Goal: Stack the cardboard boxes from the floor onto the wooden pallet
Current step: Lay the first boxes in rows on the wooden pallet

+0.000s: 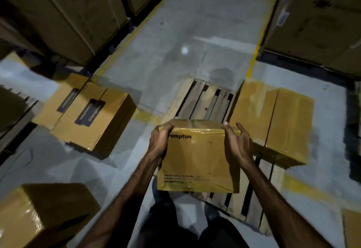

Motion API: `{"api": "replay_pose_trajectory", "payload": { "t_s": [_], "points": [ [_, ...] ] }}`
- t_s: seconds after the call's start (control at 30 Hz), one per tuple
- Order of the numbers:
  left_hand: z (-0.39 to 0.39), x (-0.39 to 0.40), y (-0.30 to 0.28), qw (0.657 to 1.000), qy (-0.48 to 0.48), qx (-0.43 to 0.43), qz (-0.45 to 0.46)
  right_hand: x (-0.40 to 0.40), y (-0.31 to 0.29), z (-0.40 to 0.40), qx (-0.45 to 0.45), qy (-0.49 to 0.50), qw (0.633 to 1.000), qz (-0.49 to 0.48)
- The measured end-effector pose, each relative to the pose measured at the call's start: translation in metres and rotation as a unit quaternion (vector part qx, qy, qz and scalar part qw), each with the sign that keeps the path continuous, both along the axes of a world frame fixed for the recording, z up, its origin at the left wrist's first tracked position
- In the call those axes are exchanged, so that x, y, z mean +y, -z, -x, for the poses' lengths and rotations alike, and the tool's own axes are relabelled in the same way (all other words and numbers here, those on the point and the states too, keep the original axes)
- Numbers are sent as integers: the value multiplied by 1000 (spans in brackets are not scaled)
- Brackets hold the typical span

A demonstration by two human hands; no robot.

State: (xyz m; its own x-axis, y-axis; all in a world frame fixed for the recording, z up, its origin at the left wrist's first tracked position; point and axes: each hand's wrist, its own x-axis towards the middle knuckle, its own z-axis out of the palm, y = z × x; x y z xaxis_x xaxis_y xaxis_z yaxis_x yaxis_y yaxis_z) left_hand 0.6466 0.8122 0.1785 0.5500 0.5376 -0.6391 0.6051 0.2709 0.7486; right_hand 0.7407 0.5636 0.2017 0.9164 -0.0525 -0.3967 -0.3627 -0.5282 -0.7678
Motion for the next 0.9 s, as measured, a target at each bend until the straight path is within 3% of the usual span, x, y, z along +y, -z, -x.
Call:
{"api": "replay_pose_trajectory", "payload": {
  "t_s": [0.37, 0.63, 0.9],
  "points": [
    [-52, 118, 48, 993, 87, -17, 80, 99, 44, -16, 19, 70, 997, 16],
    [-112, 127, 68, 983, 134, -63, 105, 113, 119, -50, -9, 140, 989, -50],
    [-177, 131, 171, 979, 147, -89, 107, 101, 220, -100, -52, 164, 974, -149]
  ]
}}
